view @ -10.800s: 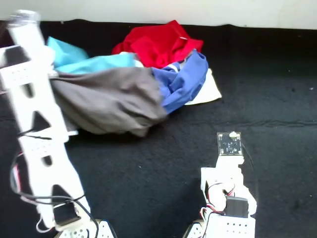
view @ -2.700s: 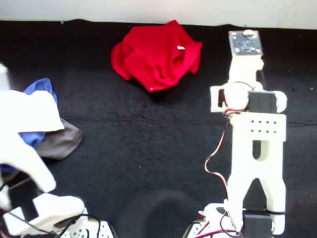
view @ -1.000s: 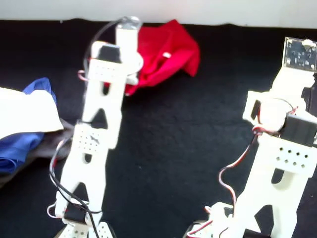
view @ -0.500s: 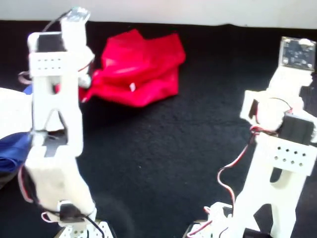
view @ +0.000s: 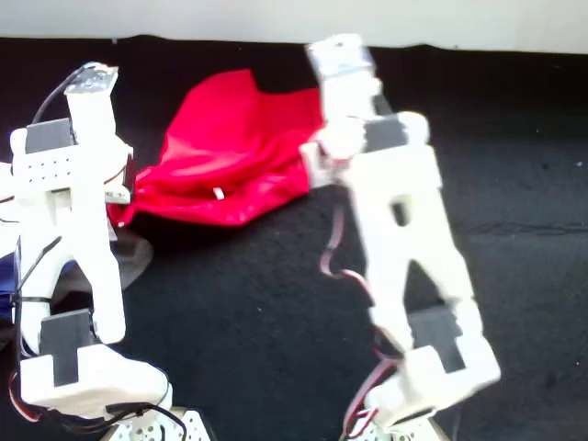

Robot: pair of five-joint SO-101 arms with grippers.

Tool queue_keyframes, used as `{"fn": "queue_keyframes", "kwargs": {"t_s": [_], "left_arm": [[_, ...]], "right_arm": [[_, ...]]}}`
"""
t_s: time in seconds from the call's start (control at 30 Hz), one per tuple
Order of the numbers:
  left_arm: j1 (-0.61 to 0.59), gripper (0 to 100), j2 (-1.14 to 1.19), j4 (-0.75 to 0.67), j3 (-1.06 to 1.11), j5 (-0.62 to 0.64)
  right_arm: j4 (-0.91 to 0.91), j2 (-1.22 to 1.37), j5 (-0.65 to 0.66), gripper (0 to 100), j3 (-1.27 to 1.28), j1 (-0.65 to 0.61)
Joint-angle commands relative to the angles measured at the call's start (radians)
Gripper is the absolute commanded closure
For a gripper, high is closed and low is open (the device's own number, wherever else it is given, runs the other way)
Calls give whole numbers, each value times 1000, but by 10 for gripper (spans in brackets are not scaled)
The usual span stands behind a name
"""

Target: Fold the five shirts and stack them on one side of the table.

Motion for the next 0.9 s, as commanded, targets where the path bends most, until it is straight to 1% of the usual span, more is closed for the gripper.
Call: {"fn": "queue_keyframes", "kwargs": {"t_s": [0.0,0.13,0.27,0.4,0.43,0.47,0.5,0.57,0.6,0.67,0.73,0.87], "left_arm": [[-8,989,-41,-14,-4,-3],[-10,989,-39,-14,5,-3],[-10,989,-39,-11,5,-3],[-10,989,-39,-11,5,-3],[-8,989,-39,-11,5,-3],[-7,989,-39,-11,5,-3],[-7,989,-39,-9,5,-3],[-7,989,-39,-8,7,-3],[-7,989,-38,-6,7,-3],[-7,989,-38,-6,8,-3],[-4,989,-38,-6,8,-3],[53,989,-38,-6,8,-3]], "right_arm": [[-15,205,-9,749,-150,-102],[-13,409,-9,743,-305,-137],[5,567,-9,684,-443,-154],[61,704,-2,683,-576,-168],[68,734,-2,696,-607,-166],[73,765,-2,730,-639,-163],[74,792,-2,785,-670,-157],[81,834,-6,940,-728,-136],[85,852,-6,998,-756,-125],[136,866,-6,964,-820,-97],[191,865,-5,996,-891,-67],[314,865,0,992,-1104,25]]}}
